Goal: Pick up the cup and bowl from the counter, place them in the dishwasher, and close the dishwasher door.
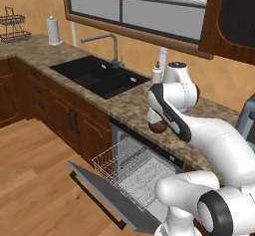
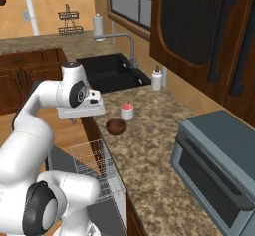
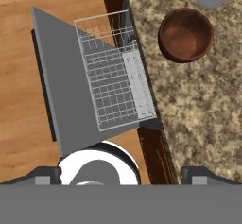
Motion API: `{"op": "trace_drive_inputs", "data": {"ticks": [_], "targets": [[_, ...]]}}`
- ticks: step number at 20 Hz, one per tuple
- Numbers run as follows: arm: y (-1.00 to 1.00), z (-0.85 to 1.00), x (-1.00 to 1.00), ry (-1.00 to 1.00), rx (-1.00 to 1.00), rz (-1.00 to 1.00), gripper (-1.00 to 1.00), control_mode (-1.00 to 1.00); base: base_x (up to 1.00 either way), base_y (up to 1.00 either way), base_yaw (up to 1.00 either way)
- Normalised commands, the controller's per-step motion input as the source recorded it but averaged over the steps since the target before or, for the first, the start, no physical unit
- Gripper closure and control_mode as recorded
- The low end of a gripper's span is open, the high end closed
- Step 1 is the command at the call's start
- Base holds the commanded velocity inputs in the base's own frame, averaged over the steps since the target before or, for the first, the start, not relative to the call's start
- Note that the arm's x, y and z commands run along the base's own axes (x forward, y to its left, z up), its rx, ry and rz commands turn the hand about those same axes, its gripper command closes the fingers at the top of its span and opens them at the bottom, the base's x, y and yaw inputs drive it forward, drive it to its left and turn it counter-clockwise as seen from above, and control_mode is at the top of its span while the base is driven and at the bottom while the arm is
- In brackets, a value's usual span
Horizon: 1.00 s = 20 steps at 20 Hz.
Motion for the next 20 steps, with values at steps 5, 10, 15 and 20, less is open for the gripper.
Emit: {"op": "trace_drive_inputs", "data": {"ticks": [5,10,15,20], "targets": [[-0.06,-0.55,0.65,-0.09,-0.01,0.0,-1.0,-1.0,0.0,0.0,0.0],[0.0,-0.33,0.63,0.0,0.0,0.0,-1.0,-1.0,0.0,0.0,0.0],[0.0,-0.25,0.54,0.0,0.0,0.0,-1.0,-1.0,0.0,0.0,0.0],[0.0,-0.22,0.36,0.01,0.0,-0.01,-1.0,-1.0,0.0,0.0,0.0]]}}
